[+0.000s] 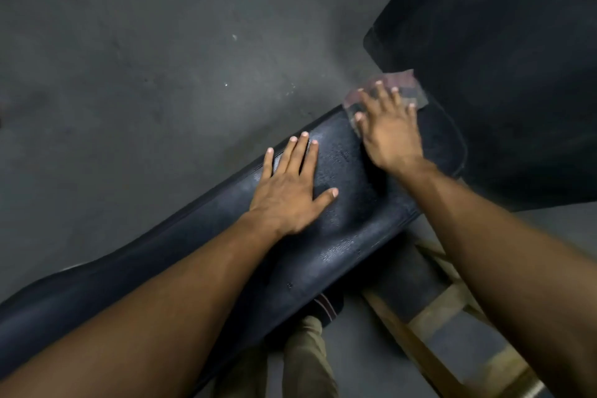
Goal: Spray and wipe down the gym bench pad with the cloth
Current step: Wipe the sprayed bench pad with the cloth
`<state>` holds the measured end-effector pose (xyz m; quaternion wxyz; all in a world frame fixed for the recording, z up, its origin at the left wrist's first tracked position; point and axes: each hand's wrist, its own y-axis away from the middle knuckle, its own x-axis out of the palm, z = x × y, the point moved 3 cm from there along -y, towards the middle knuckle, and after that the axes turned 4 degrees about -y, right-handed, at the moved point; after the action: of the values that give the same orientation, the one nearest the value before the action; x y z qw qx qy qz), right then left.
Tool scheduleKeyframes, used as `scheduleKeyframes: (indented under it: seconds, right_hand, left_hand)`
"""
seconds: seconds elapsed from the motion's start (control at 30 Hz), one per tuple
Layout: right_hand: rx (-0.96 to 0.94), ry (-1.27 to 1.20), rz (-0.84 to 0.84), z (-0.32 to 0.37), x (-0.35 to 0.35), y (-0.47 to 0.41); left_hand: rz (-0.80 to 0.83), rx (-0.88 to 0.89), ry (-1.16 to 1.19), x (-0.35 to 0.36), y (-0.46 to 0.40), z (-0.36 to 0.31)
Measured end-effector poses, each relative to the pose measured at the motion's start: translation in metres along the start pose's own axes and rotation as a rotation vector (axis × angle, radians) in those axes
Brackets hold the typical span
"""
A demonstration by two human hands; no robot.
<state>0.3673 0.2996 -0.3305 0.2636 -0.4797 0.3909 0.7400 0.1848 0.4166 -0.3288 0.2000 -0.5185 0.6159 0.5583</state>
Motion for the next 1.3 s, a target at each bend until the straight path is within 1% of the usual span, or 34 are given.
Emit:
scheduleKeyframes:
  seconds: [0.07,0.1,0.13,0.17,0.23,0.27,0.3,0.4,0.47,0.57,0.63,0.8,0.87,0.9,1.03,1.1,1.17,1.23,1.3]
  right_hand:
    - [-0.134,0.055,0.069,-0.006,-0.001,0.005]
    - [-0.153,0.071,0.090,-0.014,-0.003,0.001]
    - [-0.125,0.071,0.083,-0.027,-0.007,-0.006]
    - [-0.042,0.037,0.064,-0.041,-0.011,-0.013]
    - [0.187,-0.119,0.021,-0.072,-0.017,-0.022]
    - [0.266,-0.196,0.005,-0.083,-0.018,-0.019]
    - [0.304,-0.236,-0.010,-0.089,-0.015,-0.011]
    - [0.313,-0.297,-0.123,-0.101,-0.004,0.040]
    - [0.381,-0.407,-0.186,-0.111,0.008,0.077]
    - [0.457,-0.528,-0.196,-0.110,0.025,0.111]
    - [0.475,-0.540,-0.207,-0.110,0.029,0.108]
    - [0.525,-0.565,-0.241,-0.118,0.016,0.066]
    - [0.492,-0.526,-0.245,-0.109,0.017,0.072]
    - [0.439,-0.478,-0.236,-0.098,0.019,0.083]
    - [0.134,-0.326,-0.055,-0.050,0.047,0.154]
    - [0.068,-0.262,-0.004,-0.057,0.053,0.171]
    - [0.110,-0.246,-0.028,-0.077,0.050,0.164]
    - [0.234,-0.324,-0.102,-0.089,0.045,0.146]
    - [0.329,-0.371,-0.156,-0.081,0.047,0.140]
  left_hand:
    - [0.022,0.024,-0.032,-0.003,-0.012,-0.011]
    - [0.037,0.032,-0.047,-0.003,-0.017,-0.015]
    - [0.054,0.037,-0.058,-0.002,-0.021,-0.018]
    - [0.069,0.038,-0.064,-0.001,-0.025,-0.019]
    - [0.094,0.032,-0.081,0.004,-0.029,-0.021]
    - [0.101,0.028,-0.093,0.006,-0.029,-0.021]
    - [0.106,0.023,-0.100,0.008,-0.030,-0.021]
    - [0.125,0.002,-0.100,0.008,-0.031,-0.024]
    - [0.136,-0.009,-0.110,0.008,-0.033,-0.025]
    - [0.148,-0.020,-0.120,0.009,-0.033,-0.026]
    - [0.147,-0.026,-0.120,0.009,-0.032,-0.028]
    - [0.118,-0.012,-0.127,0.008,-0.030,-0.027]
    - [0.096,-0.011,-0.115,0.008,-0.027,-0.028]
    - [0.089,-0.012,-0.106,0.007,-0.025,-0.029]
    - [0.082,-0.022,-0.057,0.004,-0.016,-0.032]
    - [0.068,-0.006,-0.046,0.005,-0.009,-0.031]
    - [0.042,0.008,-0.047,0.011,0.000,-0.027]
    - [0.023,0.020,-0.045,0.017,0.008,-0.022]
    - [0.010,0.018,-0.027,0.020,0.011,-0.020]
